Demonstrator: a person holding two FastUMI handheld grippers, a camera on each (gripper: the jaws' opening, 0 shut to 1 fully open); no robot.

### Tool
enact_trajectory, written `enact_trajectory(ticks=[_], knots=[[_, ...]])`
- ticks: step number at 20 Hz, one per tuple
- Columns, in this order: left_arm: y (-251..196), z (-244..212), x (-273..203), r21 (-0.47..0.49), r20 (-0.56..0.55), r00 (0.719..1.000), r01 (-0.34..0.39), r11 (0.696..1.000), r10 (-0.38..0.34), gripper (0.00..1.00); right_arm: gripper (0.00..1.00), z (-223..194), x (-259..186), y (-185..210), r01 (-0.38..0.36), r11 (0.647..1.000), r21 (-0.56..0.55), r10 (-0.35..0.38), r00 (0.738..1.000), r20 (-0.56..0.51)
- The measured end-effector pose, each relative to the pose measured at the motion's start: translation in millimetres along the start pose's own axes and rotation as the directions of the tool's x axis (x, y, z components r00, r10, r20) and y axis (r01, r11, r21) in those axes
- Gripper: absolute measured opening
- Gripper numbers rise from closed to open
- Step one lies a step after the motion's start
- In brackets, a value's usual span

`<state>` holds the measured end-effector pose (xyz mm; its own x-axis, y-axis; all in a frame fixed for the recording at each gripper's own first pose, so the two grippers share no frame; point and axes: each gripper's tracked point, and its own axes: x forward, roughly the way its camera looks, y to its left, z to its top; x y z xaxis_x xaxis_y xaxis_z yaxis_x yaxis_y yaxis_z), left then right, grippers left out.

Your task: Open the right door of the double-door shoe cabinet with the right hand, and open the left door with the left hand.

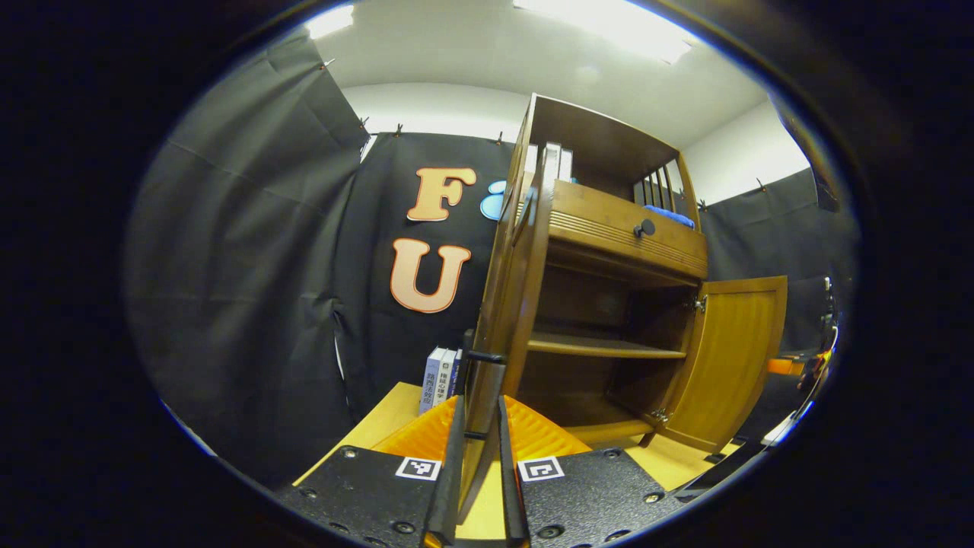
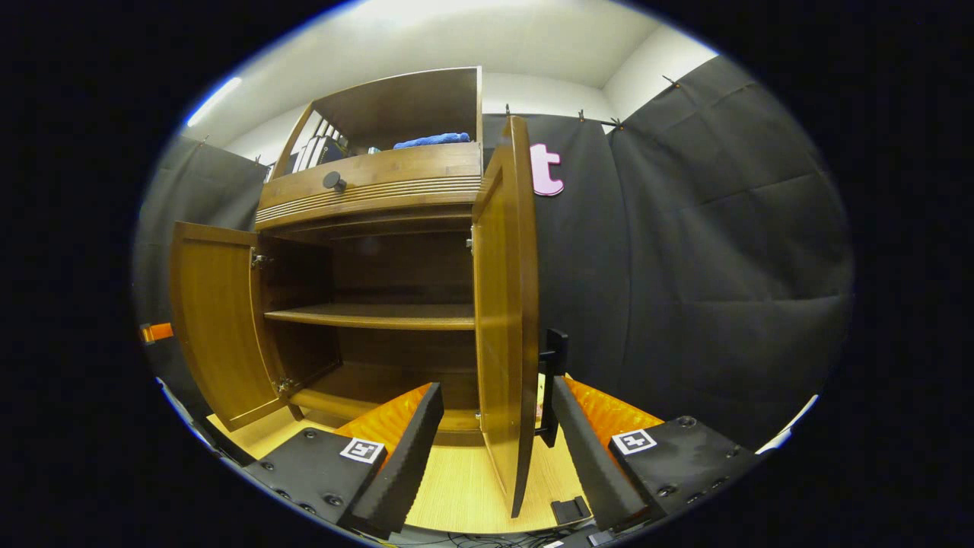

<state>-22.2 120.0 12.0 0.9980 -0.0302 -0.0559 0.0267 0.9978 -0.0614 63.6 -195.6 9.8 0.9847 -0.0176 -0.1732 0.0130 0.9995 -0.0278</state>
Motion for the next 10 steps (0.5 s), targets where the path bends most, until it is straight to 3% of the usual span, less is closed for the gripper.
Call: enact_trajectory(ticks=[2,3,6,10], knots=[[-24,7,2,-0.028,0.025,1.000,0.005,1.000,-0.005,0.24,0.83,-2,1,2,-0.009,1.000,0.000,0.009,1.000,-0.002],[-35,12,6,-0.035,0.039,0.999,0.011,0.999,-0.009,0.19,0.83,-3,-1,3,-0.013,1.000,0.001,0.013,1.000,-0.003],[-70,24,19,-0.039,0.077,0.996,0.038,0.999,-0.035,0.24,0.83,-7,-4,5,-0.016,1.000,-0.002,0.016,1.000,-0.003],[-110,33,34,0.011,0.089,0.995,0.051,0.999,-0.052,0.24,0.83,-11,-7,7,-0.017,1.000,0.002,0.017,1.000,-0.002]])
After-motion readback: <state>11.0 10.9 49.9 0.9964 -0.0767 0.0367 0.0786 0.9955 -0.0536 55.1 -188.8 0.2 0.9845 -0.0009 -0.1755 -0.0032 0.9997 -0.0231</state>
